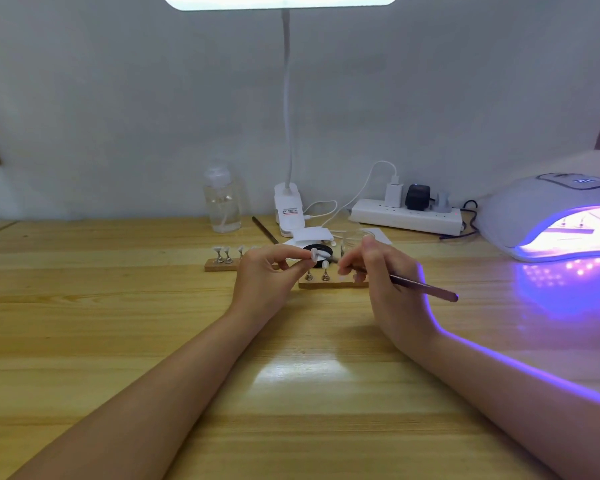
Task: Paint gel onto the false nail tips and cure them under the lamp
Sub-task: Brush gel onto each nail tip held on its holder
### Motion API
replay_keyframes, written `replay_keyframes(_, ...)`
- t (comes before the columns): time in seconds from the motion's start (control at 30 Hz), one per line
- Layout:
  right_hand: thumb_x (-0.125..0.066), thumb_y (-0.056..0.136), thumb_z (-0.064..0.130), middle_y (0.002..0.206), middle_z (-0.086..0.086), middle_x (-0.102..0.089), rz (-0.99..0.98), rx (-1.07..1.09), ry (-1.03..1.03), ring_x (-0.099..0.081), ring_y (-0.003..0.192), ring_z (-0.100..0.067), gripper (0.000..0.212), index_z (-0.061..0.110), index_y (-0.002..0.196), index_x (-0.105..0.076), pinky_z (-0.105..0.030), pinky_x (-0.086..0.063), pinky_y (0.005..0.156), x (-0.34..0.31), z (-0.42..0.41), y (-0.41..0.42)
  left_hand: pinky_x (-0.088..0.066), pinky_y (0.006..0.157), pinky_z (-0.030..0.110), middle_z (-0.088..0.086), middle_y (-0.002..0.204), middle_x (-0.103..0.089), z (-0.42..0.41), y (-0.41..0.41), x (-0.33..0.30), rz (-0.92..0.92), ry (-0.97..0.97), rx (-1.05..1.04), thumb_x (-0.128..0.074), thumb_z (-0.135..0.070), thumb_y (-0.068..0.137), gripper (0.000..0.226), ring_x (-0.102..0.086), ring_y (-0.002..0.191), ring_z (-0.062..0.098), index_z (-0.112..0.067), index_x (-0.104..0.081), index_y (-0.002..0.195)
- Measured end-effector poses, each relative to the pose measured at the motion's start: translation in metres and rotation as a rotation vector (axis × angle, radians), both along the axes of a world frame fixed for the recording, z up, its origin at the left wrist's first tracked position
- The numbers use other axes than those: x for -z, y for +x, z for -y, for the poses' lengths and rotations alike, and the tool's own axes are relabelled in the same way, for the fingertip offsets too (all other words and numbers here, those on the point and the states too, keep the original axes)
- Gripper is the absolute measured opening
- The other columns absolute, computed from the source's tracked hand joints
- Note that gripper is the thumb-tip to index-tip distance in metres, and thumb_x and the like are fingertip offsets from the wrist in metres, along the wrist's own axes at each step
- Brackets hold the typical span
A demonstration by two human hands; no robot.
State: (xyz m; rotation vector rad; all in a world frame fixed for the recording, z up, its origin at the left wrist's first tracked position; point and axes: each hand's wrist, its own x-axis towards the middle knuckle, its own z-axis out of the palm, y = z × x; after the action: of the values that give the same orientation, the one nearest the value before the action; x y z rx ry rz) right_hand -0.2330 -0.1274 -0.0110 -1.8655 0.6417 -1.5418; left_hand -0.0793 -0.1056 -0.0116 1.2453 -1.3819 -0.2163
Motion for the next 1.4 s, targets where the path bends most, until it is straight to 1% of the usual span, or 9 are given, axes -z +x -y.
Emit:
replay_keyframes(0.27,-0.044,0.091,0.042,0.055,0.009,-0.063,0.037,-0.064,0.103,-0.056,0.052,0.001,0.043,0.018,0.061,-0.064,-0.013,-0.043,0.053,-0.0007,-0.0028,0.0008,-0.039,0.057,0.011,-0.016,0.064,-0.064,0.0019,0.0009,0.0009,-0.023,0.039,-0.012,-0.076,-0.015,0.07,0.014,-0.048,0.057,0.001,-0.026,-0.071,0.077)
replay_keyframes(0.43,-0.046,0.093,0.036,0.07,0.017,-0.061,-0.051,0.018,0.006,-0.055,0.068,0.005,0.025,0.028,0.075,-0.062,-0.009,-0.04,0.064,-0.0035,-0.0004,-0.0012,-0.042,0.055,0.031,0.012,0.067,-0.069,0.0008,0.0,0.0003,-0.03,0.036,0.003,-0.076,-0.012,0.07,0.016,-0.047,0.057,0.022,-0.02,-0.072,0.084)
replay_keyframes(0.53,-0.042,0.09,0.039,0.064,0.01,-0.064,-0.036,-0.031,0.073,-0.056,0.061,0.002,0.035,0.021,0.07,-0.064,-0.013,-0.044,0.061,-0.0035,-0.0013,0.0003,-0.043,0.056,0.033,0.006,0.067,-0.069,0.0006,-0.0002,0.0001,-0.028,0.041,0.001,-0.076,-0.012,0.07,0.017,-0.049,0.058,0.032,-0.024,-0.071,0.082)
replay_keyframes(0.63,-0.043,0.083,0.043,0.054,0.001,-0.064,0.074,-0.088,0.176,-0.057,0.051,-0.004,0.043,0.014,0.061,-0.065,-0.016,-0.045,0.054,-0.0053,-0.0036,0.0007,-0.042,0.056,0.031,0.0,0.065,-0.068,0.0001,-0.0008,-0.001,-0.044,0.049,-0.004,-0.076,-0.013,0.07,0.018,-0.048,0.058,0.026,-0.027,-0.07,0.08)
replay_keyframes(0.8,-0.047,0.092,0.027,0.069,0.007,-0.066,0.051,-0.007,0.099,-0.056,0.055,0.002,0.024,0.02,0.076,-0.064,-0.01,-0.044,0.056,-0.0068,0.001,-0.0006,-0.047,0.061,0.038,0.008,0.069,-0.07,-0.0012,-0.0018,-0.0018,-0.078,0.063,0.002,-0.076,-0.012,0.071,0.018,-0.053,0.062,0.032,-0.023,-0.071,0.085)
replay_keyframes(0.97,-0.042,0.083,0.044,0.054,-0.001,-0.066,0.057,-0.125,0.201,-0.06,0.053,-0.007,0.043,0.015,0.062,-0.067,-0.016,-0.047,0.055,-0.0043,-0.0013,0.0013,-0.046,0.061,0.035,0.004,0.07,-0.069,-0.0021,-0.0014,-0.0018,-0.07,0.075,-0.003,-0.075,-0.012,0.072,0.018,-0.053,0.064,0.029,-0.022,-0.071,0.085)
replay_keyframes(1.1,-0.04,0.093,0.032,0.064,0.004,-0.066,0.087,-0.046,0.106,-0.054,0.056,-0.003,0.038,0.015,0.07,-0.065,-0.012,-0.042,0.056,-0.0022,0.0018,0.0004,-0.045,0.058,0.034,0.013,0.073,-0.07,-0.0015,-0.0012,-0.0017,-0.061,0.079,-0.005,-0.075,-0.015,0.073,0.014,-0.052,0.063,0.032,-0.022,-0.072,0.084)
replay_keyframes(1.27,-0.04,0.084,0.044,0.061,0.005,-0.065,-0.01,-0.105,0.147,-0.057,0.055,-0.002,0.042,0.016,0.068,-0.065,-0.013,-0.044,0.057,-0.0018,0.0015,0.002,-0.036,0.053,0.017,0.017,0.069,-0.068,-0.0007,-0.0009,-0.0016,-0.035,0.041,-0.005,-0.074,-0.017,0.073,0.015,-0.042,0.057,0.017,-0.031,-0.069,0.076)
replay_keyframes(1.4,-0.043,0.093,0.04,0.06,0.007,-0.065,0.019,-0.116,0.101,-0.057,0.056,-0.001,0.041,0.019,0.065,-0.064,-0.014,-0.044,0.058,0.0013,0.0012,0.0019,-0.036,0.054,0.012,-0.004,0.065,-0.066,-0.0003,-0.0016,-0.0017,-0.038,0.025,0.011,-0.074,-0.012,0.073,0.016,-0.04,0.056,0.011,-0.028,-0.07,0.076)
